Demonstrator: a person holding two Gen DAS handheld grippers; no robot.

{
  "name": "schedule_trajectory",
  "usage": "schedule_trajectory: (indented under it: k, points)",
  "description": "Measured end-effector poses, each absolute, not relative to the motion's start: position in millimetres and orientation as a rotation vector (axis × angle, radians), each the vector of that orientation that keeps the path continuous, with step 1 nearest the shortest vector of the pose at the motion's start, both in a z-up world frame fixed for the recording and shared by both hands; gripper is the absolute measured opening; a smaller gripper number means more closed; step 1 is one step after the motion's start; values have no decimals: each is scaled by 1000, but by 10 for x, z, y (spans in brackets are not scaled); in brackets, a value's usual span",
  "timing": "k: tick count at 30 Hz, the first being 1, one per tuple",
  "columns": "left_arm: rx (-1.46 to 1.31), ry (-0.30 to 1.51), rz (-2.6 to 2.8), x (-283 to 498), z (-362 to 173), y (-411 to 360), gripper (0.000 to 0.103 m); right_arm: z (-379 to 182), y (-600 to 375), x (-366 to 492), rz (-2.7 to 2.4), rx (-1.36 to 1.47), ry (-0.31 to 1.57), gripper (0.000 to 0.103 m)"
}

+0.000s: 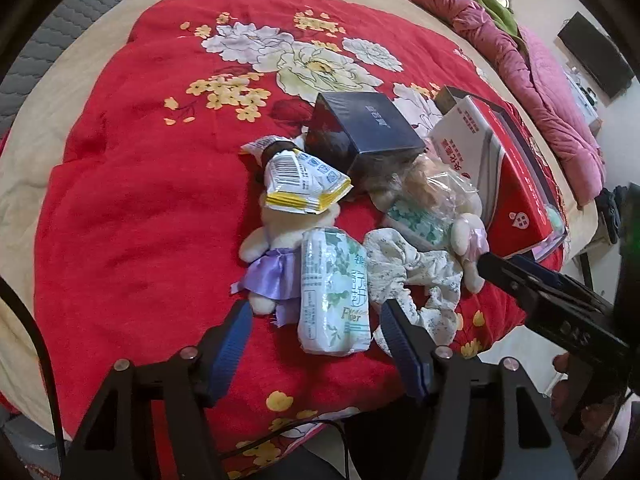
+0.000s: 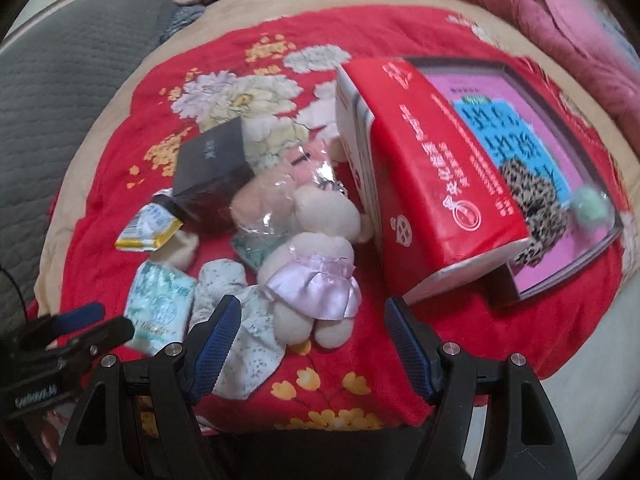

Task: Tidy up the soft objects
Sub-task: 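Grasp the tissue pack with the left tool while the right tool grasps the plush bear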

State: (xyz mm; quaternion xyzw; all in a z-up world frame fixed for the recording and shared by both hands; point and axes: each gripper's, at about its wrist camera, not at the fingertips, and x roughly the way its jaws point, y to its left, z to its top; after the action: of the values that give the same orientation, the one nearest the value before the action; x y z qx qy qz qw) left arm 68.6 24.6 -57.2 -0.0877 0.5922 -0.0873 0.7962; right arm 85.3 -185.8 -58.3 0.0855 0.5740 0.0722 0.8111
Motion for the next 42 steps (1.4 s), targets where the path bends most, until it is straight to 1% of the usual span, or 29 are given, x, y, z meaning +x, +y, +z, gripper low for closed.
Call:
schedule_trajectory:
  k: [2,6,8,9,11,12,16,18,19,22,31,40,41,42]
  points:
    - [-186,1277,-192,700,-594,232,62,-626,-1862,887,146,204,1230,76]
    - [-185,1286,-208,719,-634,202,59,-746,-1857,947,133,243,1266,76]
    - [-184,1286,-219,733,-643,182,53,-799,-1868,958,131,265,1275,75]
    - [-183,1284,-224,744,-651,175,51,-817,-1869,962,130,270,1277,72]
    - [-181,1291,-234,767,-679,157,42,-837,-1873,972,133,278,1278,63]
    - [-185,1295,-243,779,-694,147,41,-841,-1871,972,143,287,1278,59]
    - [-190,1303,-257,810,-734,119,41,-833,-1820,976,158,253,1270,53]
    - [-189,1305,-260,821,-752,108,41,-821,-1826,976,160,248,1261,46]
    - [-188,1305,-260,827,-759,106,38,-804,-1824,969,159,232,1254,44]
    - [-193,1307,-255,840,-789,122,25,-715,-1837,937,166,206,1227,41]
    - [-298,1283,-269,858,-740,260,20,-431,-1987,841,181,202,1158,40]
    - [-294,1208,-274,840,-366,276,20,-170,-2028,786,205,194,1083,37]
    - [-290,1202,-274,838,-326,269,20,-142,-2027,781,207,192,1074,31]
    - [-286,1196,-278,839,-285,257,20,-113,-2026,781,211,187,1067,31]
